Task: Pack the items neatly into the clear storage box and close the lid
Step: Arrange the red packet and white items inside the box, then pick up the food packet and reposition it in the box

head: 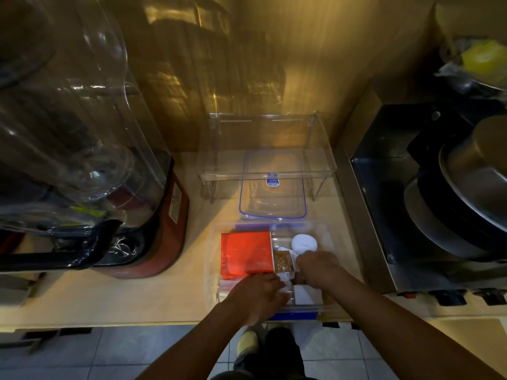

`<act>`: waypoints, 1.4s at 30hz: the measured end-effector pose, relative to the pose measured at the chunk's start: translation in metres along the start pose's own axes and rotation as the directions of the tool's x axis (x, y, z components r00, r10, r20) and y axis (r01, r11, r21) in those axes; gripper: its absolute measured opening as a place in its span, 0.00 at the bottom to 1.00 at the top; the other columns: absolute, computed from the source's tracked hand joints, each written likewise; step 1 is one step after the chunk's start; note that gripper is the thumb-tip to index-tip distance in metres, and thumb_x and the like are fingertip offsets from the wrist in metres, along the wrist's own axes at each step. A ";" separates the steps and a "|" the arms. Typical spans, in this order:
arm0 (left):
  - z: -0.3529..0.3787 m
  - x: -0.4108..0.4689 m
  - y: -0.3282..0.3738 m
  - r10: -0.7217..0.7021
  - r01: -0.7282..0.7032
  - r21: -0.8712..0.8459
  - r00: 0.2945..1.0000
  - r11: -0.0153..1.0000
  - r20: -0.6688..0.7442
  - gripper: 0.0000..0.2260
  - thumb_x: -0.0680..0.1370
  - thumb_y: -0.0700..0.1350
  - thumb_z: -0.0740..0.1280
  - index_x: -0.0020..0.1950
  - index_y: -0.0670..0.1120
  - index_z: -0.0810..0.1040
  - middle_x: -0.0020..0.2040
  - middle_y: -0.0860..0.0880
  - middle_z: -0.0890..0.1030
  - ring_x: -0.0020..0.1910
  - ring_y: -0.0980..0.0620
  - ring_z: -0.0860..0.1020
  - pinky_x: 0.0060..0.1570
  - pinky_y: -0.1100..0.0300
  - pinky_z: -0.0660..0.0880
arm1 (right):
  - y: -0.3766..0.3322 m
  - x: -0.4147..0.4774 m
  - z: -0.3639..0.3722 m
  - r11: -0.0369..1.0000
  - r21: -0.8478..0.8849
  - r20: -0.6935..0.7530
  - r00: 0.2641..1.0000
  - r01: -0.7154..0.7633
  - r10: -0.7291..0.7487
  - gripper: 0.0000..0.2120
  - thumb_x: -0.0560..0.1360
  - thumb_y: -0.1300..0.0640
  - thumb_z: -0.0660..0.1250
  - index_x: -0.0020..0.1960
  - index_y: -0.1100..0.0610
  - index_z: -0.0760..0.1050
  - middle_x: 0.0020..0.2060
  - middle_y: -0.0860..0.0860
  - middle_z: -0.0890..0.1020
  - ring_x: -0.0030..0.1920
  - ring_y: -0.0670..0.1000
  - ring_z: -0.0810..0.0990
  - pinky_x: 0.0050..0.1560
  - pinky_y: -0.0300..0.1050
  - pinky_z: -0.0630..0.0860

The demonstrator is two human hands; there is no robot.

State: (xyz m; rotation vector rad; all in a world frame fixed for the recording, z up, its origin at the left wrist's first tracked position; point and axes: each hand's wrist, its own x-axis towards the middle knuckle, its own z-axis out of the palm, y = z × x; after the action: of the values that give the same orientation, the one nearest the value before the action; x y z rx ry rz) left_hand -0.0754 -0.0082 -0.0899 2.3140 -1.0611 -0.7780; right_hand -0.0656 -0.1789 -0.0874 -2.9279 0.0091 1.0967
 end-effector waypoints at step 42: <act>-0.054 0.048 0.013 -0.372 0.225 -0.437 0.882 0.871 -0.289 0.19 0.70 0.31 0.65 0.28 0.52 0.67 0.27 0.56 0.69 0.28 0.61 0.67 0.28 0.70 0.62 | 0.019 -0.021 -0.033 0.525 0.748 -0.520 0.850 0.405 0.087 0.03 0.69 0.65 0.70 0.38 0.61 0.77 0.34 0.51 0.78 0.36 0.45 0.74 0.36 0.33 0.68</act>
State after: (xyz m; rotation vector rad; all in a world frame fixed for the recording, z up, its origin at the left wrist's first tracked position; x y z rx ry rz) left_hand -0.0207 -0.0438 -0.0569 2.1743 -0.3365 -0.5703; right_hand -0.0599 -0.1979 -0.0488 -2.1129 0.2011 0.1212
